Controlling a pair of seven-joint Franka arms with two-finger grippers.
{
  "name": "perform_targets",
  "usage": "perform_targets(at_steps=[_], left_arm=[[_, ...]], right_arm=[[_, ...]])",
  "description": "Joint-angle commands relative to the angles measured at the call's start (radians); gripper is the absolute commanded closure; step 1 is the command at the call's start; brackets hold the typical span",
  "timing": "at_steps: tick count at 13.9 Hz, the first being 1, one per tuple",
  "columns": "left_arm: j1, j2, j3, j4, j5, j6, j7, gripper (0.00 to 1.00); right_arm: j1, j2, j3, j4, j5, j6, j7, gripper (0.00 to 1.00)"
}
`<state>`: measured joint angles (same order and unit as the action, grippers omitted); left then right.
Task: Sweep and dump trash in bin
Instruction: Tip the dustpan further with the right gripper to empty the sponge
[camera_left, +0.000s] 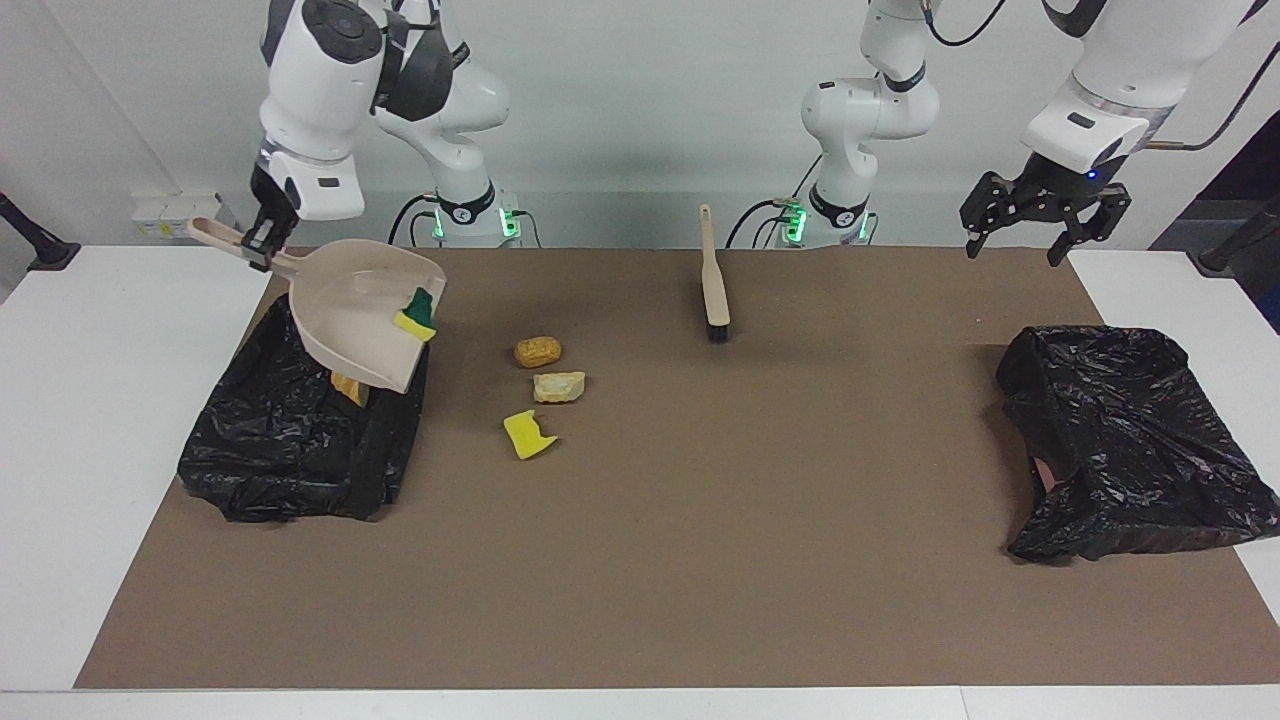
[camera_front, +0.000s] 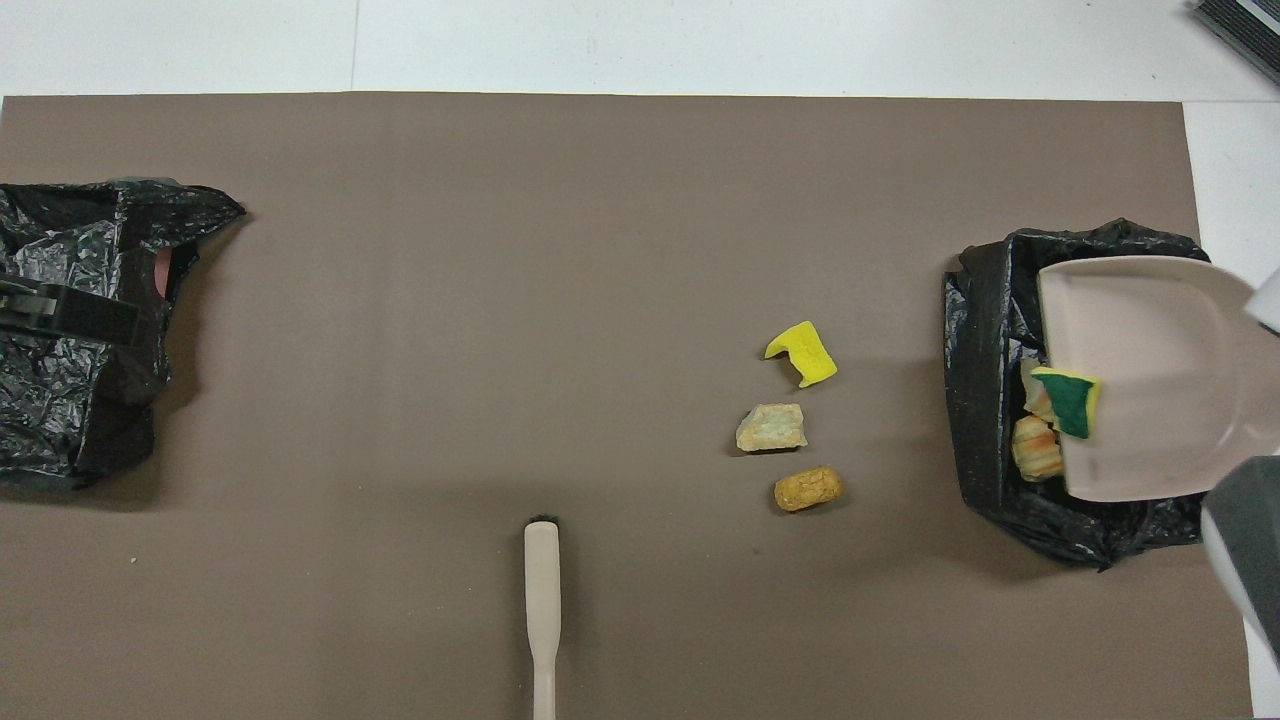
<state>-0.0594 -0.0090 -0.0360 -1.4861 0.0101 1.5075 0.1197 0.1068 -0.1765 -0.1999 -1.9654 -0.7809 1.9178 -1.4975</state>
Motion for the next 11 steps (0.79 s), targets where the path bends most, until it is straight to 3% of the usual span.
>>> perform_targets(at_steps=[1, 3, 5, 11], left_arm=[[0.018, -0.012, -0.012, -0.006, 0.004, -0.013, 0.005, 0.00], [0.016, -0.014, -0.012, -0.006, 0.004, -0.015, 0.005, 0.00], [0.016, -0.014, -0.012, -0.006, 0.004, -0.015, 0.005, 0.00], [0.016, -0.014, -0.008, -0.006, 0.004, -0.013, 0.005, 0.00]], right_arm=[[0.001, 0.020, -0.013, -0.068, -0.204, 0.101, -0.064, 1.00], [0.007, 0.008, -0.013, -0.156, -0.451, 0.185, -0.067, 1.00], [0.001, -0.041, -0.013, -0.261, -0.614, 0.292, -0.046, 1.00], [0.002, -0.057, -0.015, -0.254, -0.623, 0.277, 0.008, 1.00]])
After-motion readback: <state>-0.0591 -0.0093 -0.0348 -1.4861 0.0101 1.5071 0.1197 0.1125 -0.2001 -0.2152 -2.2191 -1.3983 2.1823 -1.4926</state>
